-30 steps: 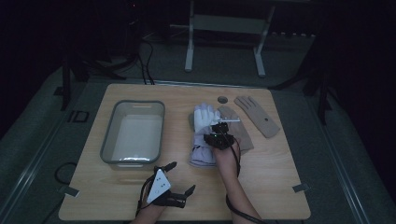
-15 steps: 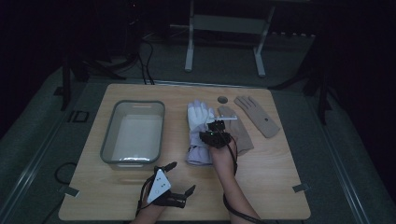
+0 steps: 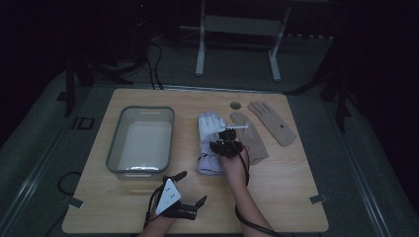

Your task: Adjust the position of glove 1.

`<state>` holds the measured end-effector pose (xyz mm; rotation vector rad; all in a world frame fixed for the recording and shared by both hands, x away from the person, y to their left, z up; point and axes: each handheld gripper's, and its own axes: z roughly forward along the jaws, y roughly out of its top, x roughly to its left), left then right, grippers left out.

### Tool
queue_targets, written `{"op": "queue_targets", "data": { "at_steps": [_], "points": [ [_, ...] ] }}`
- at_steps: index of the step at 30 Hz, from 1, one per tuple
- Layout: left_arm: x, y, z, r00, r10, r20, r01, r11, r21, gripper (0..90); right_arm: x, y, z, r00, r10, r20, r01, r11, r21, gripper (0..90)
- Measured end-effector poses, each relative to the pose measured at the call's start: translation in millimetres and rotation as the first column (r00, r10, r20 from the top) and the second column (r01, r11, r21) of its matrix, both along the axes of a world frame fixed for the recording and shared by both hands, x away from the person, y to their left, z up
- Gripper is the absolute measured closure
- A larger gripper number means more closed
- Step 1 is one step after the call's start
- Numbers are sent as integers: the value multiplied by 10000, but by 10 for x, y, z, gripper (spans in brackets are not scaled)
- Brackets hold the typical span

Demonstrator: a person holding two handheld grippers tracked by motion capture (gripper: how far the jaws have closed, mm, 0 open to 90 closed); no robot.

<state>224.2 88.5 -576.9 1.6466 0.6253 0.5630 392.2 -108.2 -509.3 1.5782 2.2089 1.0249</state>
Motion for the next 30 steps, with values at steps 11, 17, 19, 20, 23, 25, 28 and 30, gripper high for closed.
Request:
{"op": "queue_targets", "data": {
  "at_steps": [11,17,19,20,23,25,28,30],
  "points": [
    [25,4,5,9996,102,-254,-103,9999,-16,1,-121,-314,348,9924,636,1054,-664,9975,238,358],
    [39,-8,11,9988,144,-463,-141,9999,74,1,-217,-469,366,9893,1190,848,-1231,9913,458,253],
    [53,-10,16,9961,233,-847,-230,9997,51,1,-284,-553,356,9688,1848,1653,-1899,9817,149,186],
    [64,-8,18,9939,209,-1081,-209,9998,10,1,-284,-553,356,9688,1848,1653,-1899,9817,149,186],
    [125,5,25,9818,81,-1897,-82,10000,1,1,-317,-650,347,9522,2219,2101,-2325,9722,269,181],
    [147,8,40,9766,150,-2147,-123,9998,140,1,-368,-753,352,9433,2286,2406,-2428,9696,307,185],
    [162,-7,131,9701,141,-2422,-104,9998,164,1,-391,-831,370,9483,2284,2205,-2465,9674,582,190],
    [167,-34,228,9704,261,-2402,-169,9990,405,1,-404,-868,381,9516,2212,2135,-2424,9670,785,187]
  ]
}}
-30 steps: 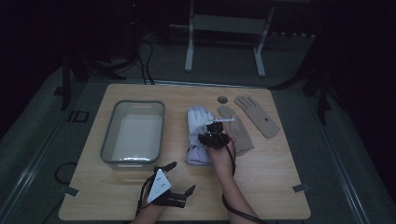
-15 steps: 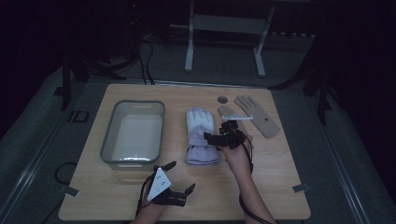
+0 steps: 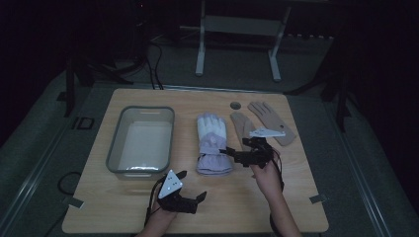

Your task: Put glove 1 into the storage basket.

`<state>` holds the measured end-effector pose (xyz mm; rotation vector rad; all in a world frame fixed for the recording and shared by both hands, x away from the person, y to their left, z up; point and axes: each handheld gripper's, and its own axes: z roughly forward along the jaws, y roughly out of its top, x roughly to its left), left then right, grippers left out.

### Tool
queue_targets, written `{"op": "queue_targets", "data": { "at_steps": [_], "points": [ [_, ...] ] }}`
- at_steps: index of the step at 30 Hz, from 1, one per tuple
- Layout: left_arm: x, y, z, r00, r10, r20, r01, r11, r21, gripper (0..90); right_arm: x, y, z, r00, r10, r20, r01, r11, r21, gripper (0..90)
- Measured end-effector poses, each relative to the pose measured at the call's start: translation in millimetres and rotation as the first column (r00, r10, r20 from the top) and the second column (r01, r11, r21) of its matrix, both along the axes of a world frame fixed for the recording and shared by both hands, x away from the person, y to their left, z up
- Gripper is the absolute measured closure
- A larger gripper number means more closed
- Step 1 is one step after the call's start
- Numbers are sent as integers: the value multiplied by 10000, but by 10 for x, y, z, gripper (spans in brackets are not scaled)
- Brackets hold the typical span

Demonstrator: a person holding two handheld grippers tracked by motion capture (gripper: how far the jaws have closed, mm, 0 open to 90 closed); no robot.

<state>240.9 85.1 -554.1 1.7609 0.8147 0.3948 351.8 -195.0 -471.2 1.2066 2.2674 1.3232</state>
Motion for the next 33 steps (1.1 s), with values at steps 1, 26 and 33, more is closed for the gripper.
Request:
{"op": "queue_targets", "data": {
  "at_steps": [1,26,33],
  "points": [
    [10,-18,67,9999,-116,44,115,9998,173,1,-14,-54,33,9999,-61,-127,63,9999,151,187],
    [699,-347,381,9772,1693,-1280,-1314,9563,2611,347,638,338,-319,9849,-517,-1650,355,9944,-995,302],
    [790,-380,168,9537,2181,-2071,-1484,9402,3067,243,638,396,-545,9781,-428,-2036,65,9845,-1753,320]
  ]
}}
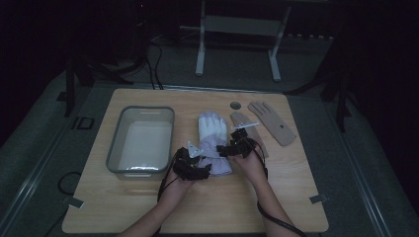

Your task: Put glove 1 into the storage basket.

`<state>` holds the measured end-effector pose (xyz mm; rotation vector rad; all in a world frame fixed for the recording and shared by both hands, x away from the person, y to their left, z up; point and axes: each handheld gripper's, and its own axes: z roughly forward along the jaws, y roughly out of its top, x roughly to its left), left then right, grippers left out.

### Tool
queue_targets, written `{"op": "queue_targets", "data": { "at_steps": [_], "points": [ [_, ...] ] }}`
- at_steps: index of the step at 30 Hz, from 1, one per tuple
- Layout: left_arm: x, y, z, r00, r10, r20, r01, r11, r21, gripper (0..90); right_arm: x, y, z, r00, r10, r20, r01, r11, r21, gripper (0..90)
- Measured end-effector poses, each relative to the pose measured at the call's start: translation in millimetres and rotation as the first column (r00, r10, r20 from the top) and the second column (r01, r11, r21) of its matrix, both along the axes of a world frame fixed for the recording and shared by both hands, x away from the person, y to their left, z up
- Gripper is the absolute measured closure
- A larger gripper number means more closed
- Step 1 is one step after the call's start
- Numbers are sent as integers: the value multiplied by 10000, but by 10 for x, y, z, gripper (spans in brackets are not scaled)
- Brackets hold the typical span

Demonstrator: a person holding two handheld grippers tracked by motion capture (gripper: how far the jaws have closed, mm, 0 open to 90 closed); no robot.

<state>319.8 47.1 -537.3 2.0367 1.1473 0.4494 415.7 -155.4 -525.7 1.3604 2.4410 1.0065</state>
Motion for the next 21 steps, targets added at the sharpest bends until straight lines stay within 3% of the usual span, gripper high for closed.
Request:
{"op": "queue_targets", "data": {
  "at_steps": [5,9,10,14,17,21],
  "points": [
    [73,45,-77,9981,-140,-594,120,9993,-344,237,18,32,-60,9997,51,-245,-58,9996,-282,321],
    [90,35,-108,9969,-213,-754,184,9991,-391,236,65,3,-107,9967,193,-792,-181,9997,151,364],
    [97,33,-118,9966,-253,-779,223,9990,-394,236,68,-8,-130,9952,335,-920,-297,9987,422,435],
    [122,48,-191,9934,-504,-1029,423,9960,-790,243,59,-12,-168,9946,473,-927,-402,9962,768,473],
    [140,56,-225,9896,-779,-1210,667,9934,-938,260,63,-33,-216,9912,676,-1135,-517,9890,1383,547],
    [154,77,-247,9839,-1125,-1386,951,9874,-1264,308,55,-22,-214,9898,742,-1219,-556,9872,1495,616]
  ]
}}
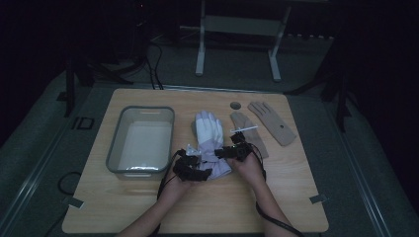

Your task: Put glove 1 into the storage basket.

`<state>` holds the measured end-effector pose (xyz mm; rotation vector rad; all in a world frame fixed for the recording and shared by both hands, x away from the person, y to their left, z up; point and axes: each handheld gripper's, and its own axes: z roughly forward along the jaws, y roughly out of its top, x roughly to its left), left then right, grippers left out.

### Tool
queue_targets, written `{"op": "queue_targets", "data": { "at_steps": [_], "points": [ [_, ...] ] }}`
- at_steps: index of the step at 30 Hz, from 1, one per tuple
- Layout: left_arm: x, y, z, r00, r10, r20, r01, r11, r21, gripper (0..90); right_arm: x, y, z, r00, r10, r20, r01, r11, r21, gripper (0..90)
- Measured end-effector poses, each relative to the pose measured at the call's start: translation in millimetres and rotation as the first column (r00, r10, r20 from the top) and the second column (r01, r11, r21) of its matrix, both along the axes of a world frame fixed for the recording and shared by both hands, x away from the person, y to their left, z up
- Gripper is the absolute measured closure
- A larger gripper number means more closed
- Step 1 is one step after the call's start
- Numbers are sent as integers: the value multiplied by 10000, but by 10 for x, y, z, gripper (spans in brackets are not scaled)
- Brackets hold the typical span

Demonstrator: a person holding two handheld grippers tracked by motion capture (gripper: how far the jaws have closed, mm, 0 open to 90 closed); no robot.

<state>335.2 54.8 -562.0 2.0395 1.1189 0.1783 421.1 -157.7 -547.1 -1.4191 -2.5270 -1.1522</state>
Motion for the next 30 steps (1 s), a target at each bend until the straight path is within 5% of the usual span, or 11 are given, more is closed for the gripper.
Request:
{"op": "queue_targets", "data": {
  "at_steps": [5,10,30],
  "points": [
    [-17,9,31,9994,-231,-258,227,9997,-129,474,-26,9,33,9999,-152,-54,152,9998,-103,715],
    [-53,-9,75,9998,-171,-64,171,9998,104,684,-59,7,63,9992,-395,-24,394,9992,-106,770],
    [-91,-17,340,9984,-386,408,386,9993,14,732,-155,-49,321,9969,-656,429,648,9977,189,796]
  ]
}}
